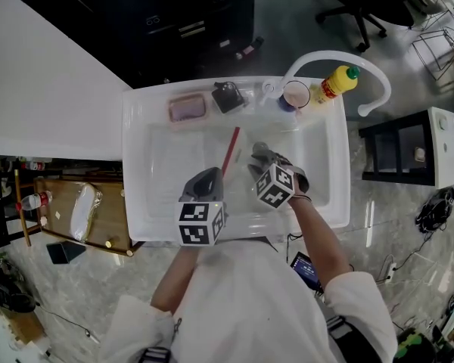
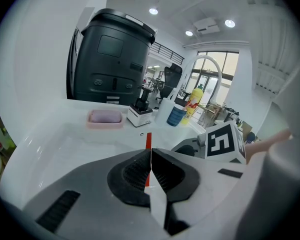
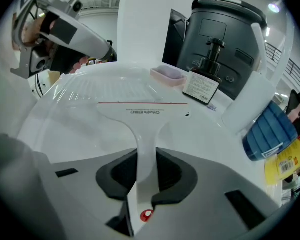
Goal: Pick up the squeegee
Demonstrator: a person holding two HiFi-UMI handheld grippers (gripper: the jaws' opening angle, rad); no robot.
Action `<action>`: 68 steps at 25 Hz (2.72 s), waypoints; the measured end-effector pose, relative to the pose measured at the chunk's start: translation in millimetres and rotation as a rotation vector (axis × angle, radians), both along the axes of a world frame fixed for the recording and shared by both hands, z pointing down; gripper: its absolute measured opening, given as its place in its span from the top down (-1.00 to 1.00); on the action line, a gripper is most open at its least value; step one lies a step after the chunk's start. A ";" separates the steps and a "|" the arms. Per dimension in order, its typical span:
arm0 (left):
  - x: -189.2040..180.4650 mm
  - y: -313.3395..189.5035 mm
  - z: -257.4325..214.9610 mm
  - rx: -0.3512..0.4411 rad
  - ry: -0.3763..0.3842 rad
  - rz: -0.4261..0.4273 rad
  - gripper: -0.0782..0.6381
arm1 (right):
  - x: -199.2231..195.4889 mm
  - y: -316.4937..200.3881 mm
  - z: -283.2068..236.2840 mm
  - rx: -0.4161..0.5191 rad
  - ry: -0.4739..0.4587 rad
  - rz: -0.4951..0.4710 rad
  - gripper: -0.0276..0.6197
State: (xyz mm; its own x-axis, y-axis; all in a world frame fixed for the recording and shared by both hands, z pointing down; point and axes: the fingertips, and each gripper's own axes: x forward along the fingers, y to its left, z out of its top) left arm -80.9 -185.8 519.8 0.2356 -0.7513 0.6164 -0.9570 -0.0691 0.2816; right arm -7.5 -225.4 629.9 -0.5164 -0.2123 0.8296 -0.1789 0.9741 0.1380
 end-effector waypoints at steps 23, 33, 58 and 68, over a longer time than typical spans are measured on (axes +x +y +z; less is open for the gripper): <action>35.2 14.6 -25.6 0.070 -0.005 0.065 0.70 | 19.1 -0.5 -58.7 0.021 -0.177 0.282 0.66; 40.2 22.4 -31.7 0.091 -0.003 0.069 0.70 | 29.6 4.1 -83.4 0.037 -0.263 0.413 0.66; 55.8 30.1 -54.6 0.174 0.017 0.071 0.70 | 53.2 24.6 -164.6 0.037 -0.502 0.634 0.66; 69.6 33.1 -65.2 0.206 0.036 0.074 0.70 | 69.1 38.3 -189.5 0.053 -0.574 0.706 0.66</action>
State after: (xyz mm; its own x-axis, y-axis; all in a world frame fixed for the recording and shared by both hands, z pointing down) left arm -11.3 -152.7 454.6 0.3142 -0.8402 0.4421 -0.9367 -0.1984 0.2886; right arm 61.6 -187.2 440.4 -0.5826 -0.6661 0.4658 -0.7862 0.6072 -0.1150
